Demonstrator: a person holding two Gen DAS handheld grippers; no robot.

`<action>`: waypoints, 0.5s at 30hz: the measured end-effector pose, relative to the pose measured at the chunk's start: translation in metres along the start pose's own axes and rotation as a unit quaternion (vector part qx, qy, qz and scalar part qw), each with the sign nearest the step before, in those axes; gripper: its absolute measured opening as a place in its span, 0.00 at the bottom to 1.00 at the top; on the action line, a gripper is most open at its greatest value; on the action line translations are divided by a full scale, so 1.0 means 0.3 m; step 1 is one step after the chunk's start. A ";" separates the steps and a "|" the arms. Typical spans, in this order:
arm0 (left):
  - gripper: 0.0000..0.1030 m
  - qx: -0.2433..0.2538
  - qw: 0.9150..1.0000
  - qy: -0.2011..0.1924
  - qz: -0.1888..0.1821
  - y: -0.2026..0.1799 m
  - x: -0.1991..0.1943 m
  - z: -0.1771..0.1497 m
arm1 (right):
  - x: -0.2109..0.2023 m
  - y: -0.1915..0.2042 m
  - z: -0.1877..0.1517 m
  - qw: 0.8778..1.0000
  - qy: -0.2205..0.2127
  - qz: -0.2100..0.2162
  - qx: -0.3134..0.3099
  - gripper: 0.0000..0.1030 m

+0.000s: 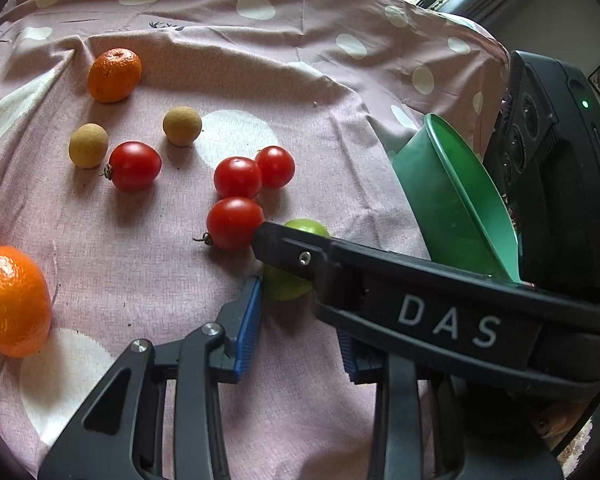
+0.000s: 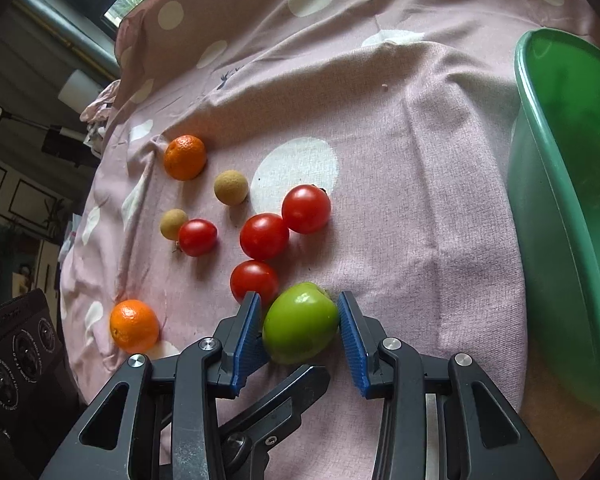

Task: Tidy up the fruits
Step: 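Move the right gripper back to the darker green apple, then close the right gripper around the darker green apple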

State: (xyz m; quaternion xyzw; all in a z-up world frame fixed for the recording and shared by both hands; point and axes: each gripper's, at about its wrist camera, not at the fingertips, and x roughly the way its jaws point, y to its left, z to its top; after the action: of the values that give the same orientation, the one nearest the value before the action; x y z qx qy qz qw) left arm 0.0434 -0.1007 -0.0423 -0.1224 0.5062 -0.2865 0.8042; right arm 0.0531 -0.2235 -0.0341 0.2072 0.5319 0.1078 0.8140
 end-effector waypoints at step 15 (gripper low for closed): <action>0.28 0.010 1.000 -0.013 0.008 -0.002 -0.021 0.001 | -0.009 0.004 0.000 1.000 -0.010 0.006 0.006 0.39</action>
State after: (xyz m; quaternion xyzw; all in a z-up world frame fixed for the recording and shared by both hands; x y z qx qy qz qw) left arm 0.0414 -0.0976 -0.0371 -0.1143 0.4934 -0.2834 0.8143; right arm 0.0521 -0.2236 -0.0315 0.2160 0.5233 0.1076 0.8172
